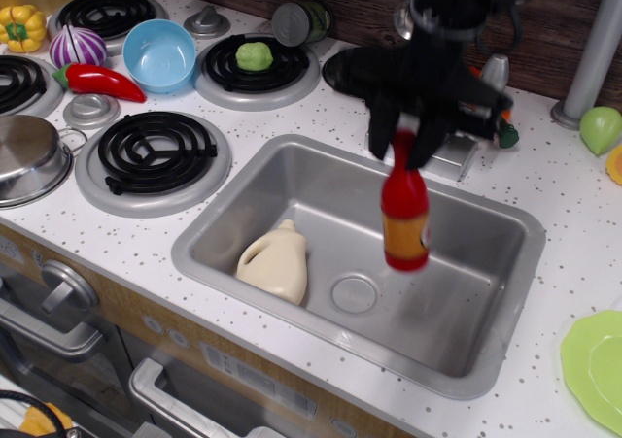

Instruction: Put red bottle in sink

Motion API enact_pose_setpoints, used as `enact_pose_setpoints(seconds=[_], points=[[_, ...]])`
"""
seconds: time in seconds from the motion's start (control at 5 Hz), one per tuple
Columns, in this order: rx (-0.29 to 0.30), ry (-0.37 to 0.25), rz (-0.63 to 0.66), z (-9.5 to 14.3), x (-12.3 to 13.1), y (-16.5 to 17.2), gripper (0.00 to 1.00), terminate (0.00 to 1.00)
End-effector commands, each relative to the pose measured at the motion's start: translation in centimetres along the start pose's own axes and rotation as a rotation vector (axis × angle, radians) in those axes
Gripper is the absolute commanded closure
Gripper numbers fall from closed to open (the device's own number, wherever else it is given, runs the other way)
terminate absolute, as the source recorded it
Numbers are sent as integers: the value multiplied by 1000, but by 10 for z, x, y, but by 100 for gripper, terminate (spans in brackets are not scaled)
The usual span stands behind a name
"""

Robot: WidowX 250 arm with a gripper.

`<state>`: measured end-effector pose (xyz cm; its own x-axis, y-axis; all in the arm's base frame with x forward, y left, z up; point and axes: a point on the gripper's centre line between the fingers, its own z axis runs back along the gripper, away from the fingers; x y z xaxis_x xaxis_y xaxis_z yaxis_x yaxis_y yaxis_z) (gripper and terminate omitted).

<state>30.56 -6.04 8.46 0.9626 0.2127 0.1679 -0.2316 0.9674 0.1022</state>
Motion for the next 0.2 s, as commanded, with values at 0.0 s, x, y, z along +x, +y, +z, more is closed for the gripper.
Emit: enact_pose_setpoints(seconds=[0.0], points=[[-17,-63,-43,-7,-4,-8,100,100]])
